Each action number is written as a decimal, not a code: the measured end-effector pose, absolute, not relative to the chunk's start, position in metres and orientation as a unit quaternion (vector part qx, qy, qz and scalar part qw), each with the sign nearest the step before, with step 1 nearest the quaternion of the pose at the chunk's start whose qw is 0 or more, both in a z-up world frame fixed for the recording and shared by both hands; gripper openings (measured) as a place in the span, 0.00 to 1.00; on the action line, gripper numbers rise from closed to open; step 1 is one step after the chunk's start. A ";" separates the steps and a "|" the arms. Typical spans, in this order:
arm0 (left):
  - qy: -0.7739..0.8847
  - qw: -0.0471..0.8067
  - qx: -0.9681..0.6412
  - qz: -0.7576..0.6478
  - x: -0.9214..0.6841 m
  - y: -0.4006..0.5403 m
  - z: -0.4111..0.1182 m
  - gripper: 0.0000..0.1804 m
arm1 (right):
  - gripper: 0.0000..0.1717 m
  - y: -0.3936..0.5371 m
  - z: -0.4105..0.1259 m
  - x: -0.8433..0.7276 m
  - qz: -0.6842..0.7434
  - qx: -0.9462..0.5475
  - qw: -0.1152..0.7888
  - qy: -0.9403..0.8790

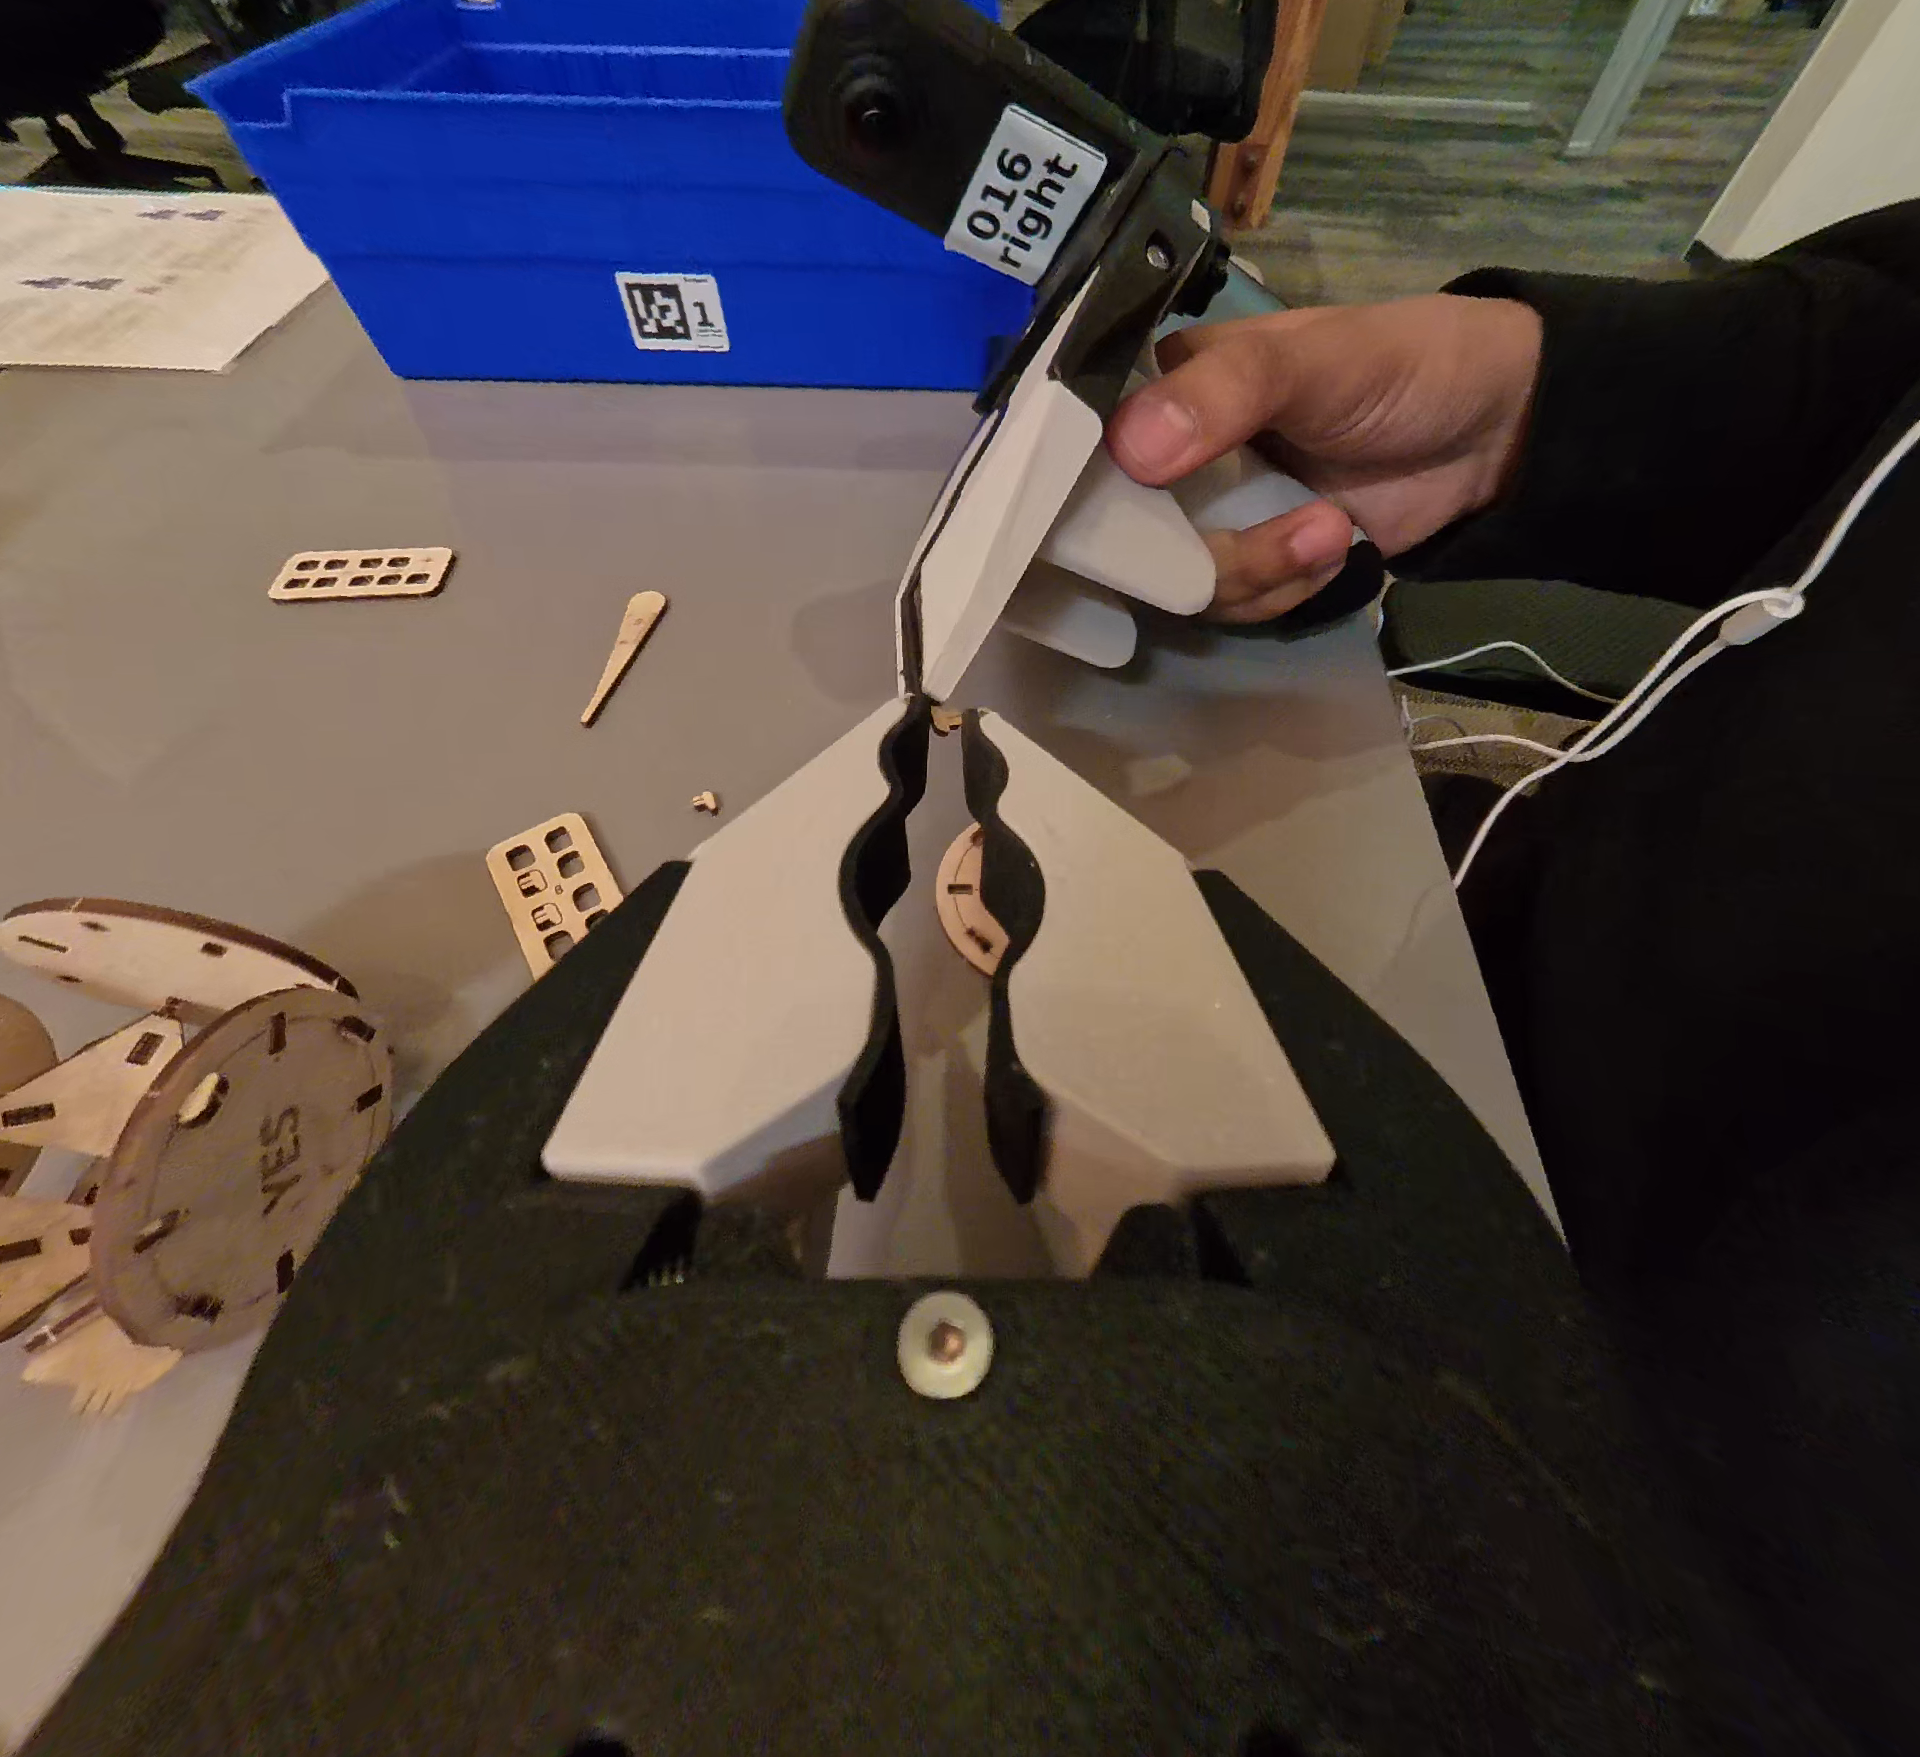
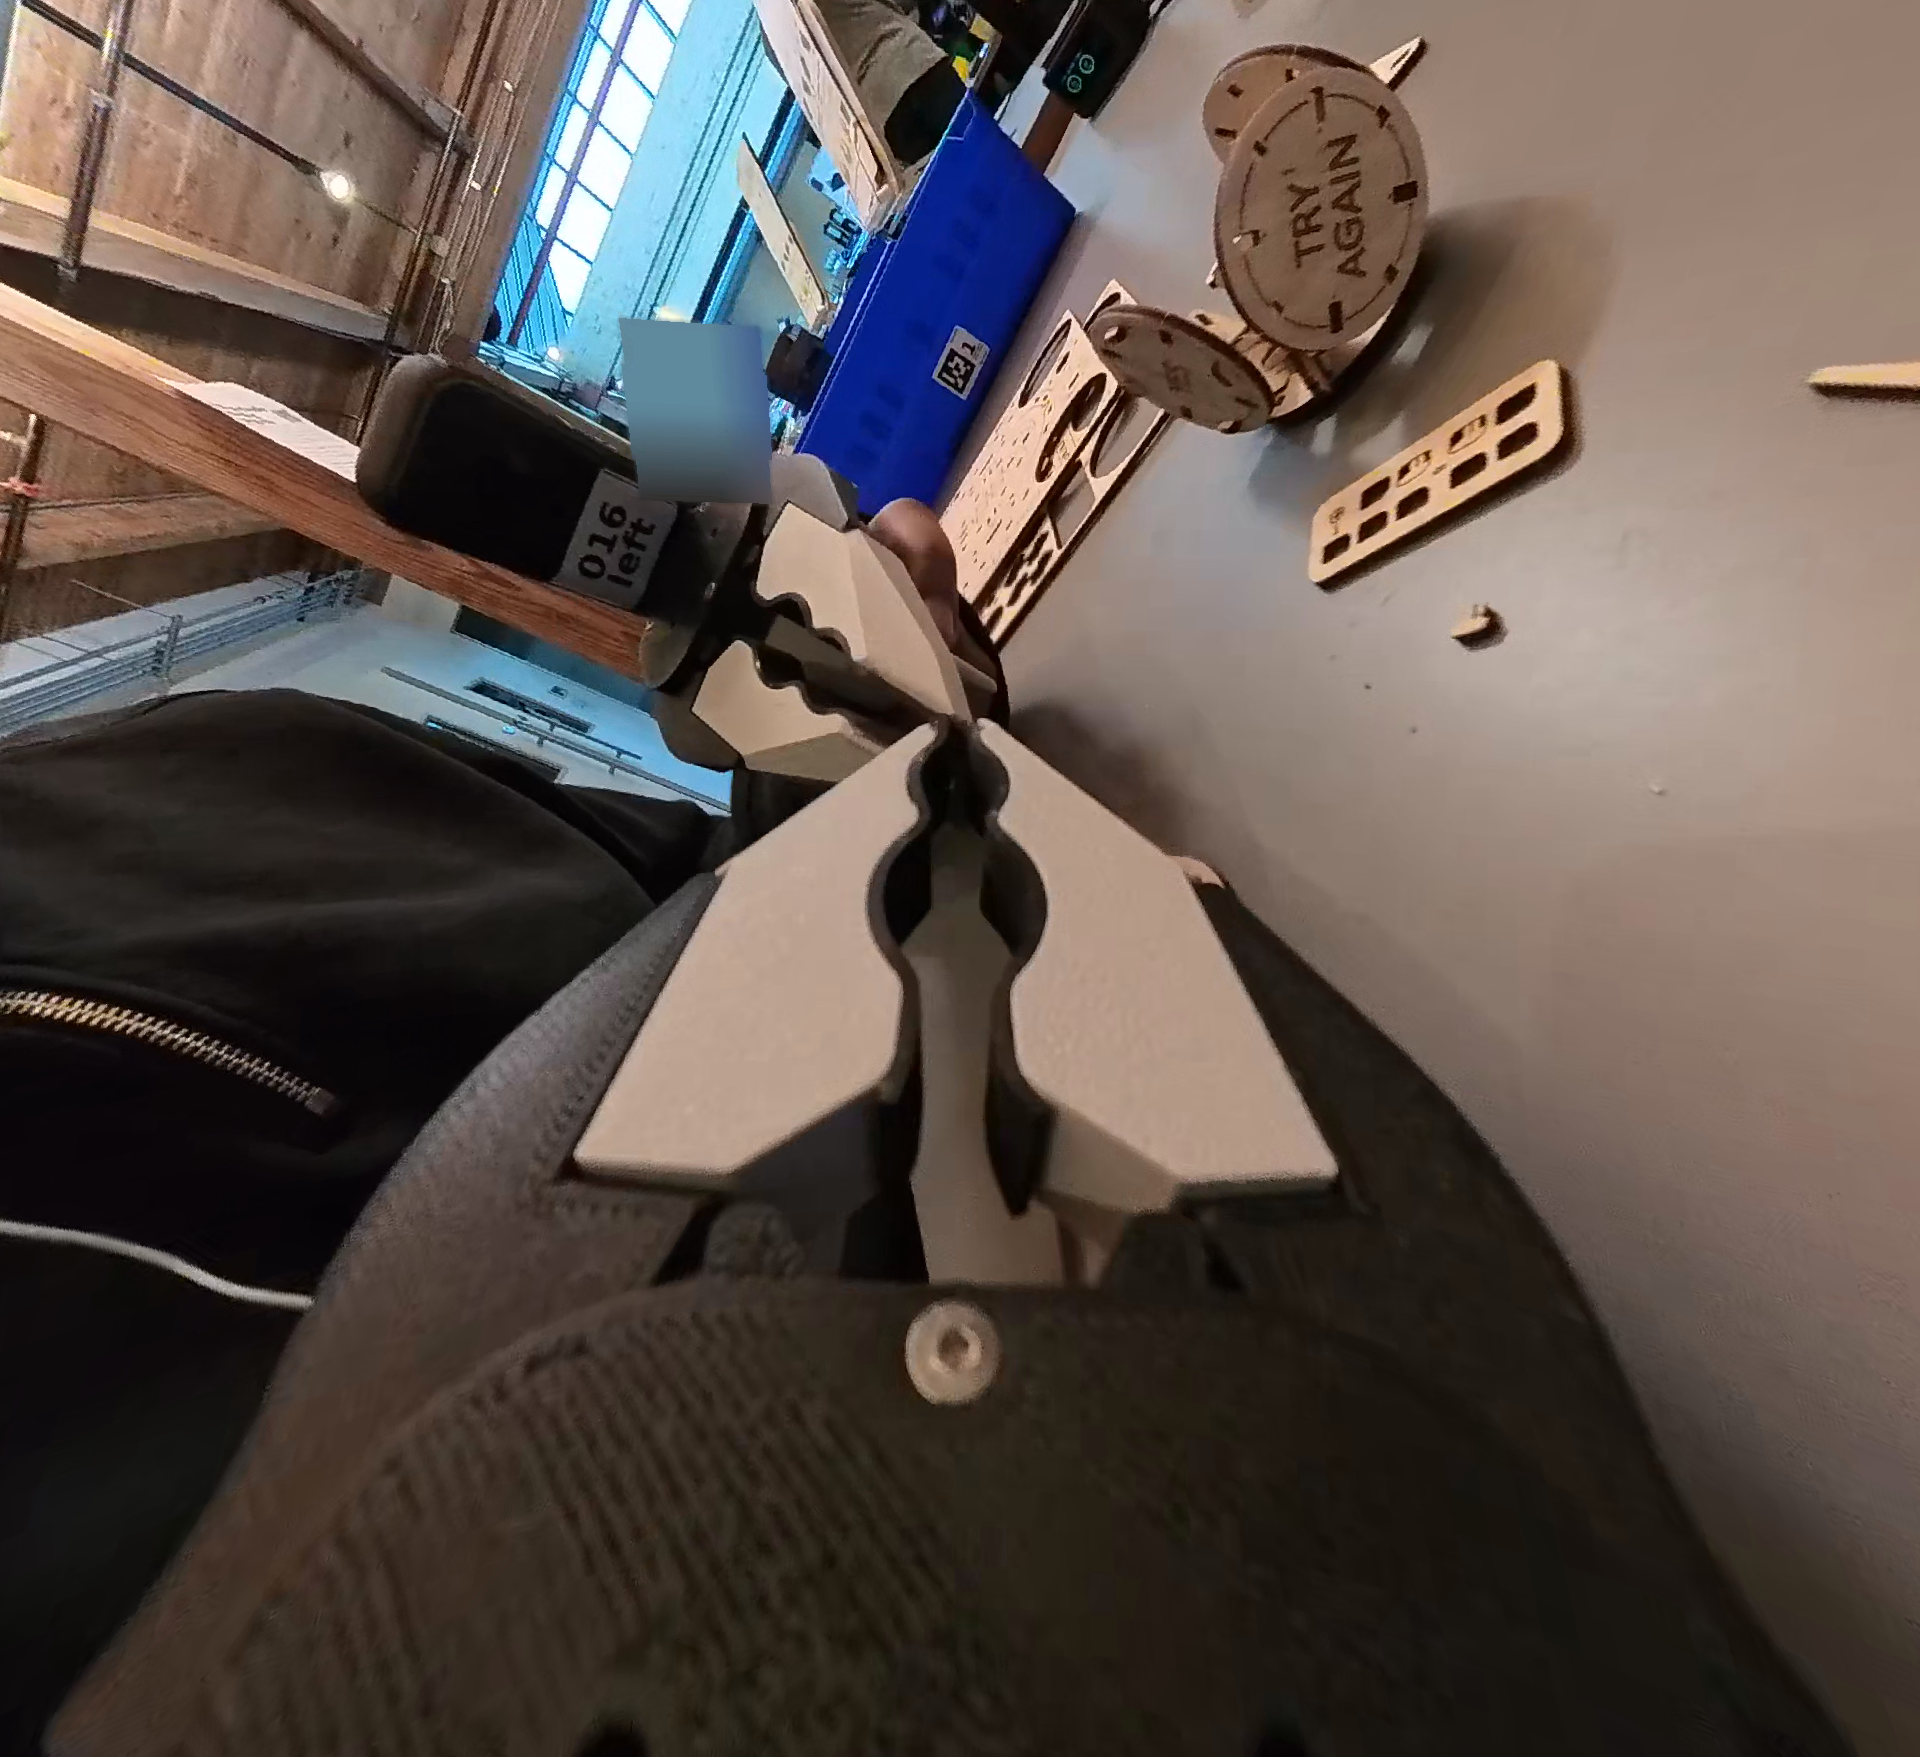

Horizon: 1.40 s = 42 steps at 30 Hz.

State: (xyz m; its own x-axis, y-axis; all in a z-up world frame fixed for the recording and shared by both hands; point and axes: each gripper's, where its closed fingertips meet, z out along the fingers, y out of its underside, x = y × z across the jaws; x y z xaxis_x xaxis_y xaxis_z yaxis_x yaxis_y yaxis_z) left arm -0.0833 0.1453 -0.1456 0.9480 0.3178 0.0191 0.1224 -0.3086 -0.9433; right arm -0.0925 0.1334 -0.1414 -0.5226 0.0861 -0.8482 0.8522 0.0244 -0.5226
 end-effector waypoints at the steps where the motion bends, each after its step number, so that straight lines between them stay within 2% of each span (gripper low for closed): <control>1: -0.139 0.574 -0.803 0.087 -0.084 0.145 -0.145 0.01 | 0.00 0.133 -0.141 -0.093 -0.595 0.369 0.323 0.637; 11: -0.183 0.607 -0.771 0.071 -0.093 0.138 -0.133 0.08 | 0.00 0.133 -0.121 -0.111 -0.658 0.384 0.297 0.576; 15: -0.198 0.630 -0.743 0.108 -0.101 0.134 -0.120 0.10 | 0.00 0.125 -0.114 -0.113 -0.676 0.379 0.292 0.560; 19: -0.198 0.626 -0.742 0.135 -0.104 0.131 -0.118 0.09 | 0.00 0.121 -0.109 -0.113 -0.685 0.370 0.302 0.550; 22: -0.204 0.637 -0.729 0.146 -0.108 0.127 -0.112 0.05 | 0.00 0.117 -0.110 -0.111 -0.678 0.362 0.298 0.566; 37: -0.214 0.646 -0.720 0.138 -0.111 0.120 -0.112 0.03 | 0.00 0.119 -0.102 -0.116 -0.702 0.353 0.308 0.536; 39: -0.231 0.665 -0.706 0.076 -0.109 0.123 -0.112 0.02 | 0.00 0.120 -0.094 -0.113 -0.721 0.325 0.285 0.541; 42: -0.245 0.717 -0.632 -0.162 -0.093 0.129 -0.099 0.05 | 0.00 0.123 -0.084 -0.110 -0.741 0.288 0.222 0.565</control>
State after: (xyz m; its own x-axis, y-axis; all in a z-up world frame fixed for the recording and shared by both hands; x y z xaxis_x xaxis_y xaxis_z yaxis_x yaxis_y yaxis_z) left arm -0.0931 0.1287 -0.0990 0.8273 0.0775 0.5564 0.5425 0.1474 -0.8270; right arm -0.1103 0.1229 -0.0843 -0.7362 -0.0033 -0.6767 0.6536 -0.2625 -0.7098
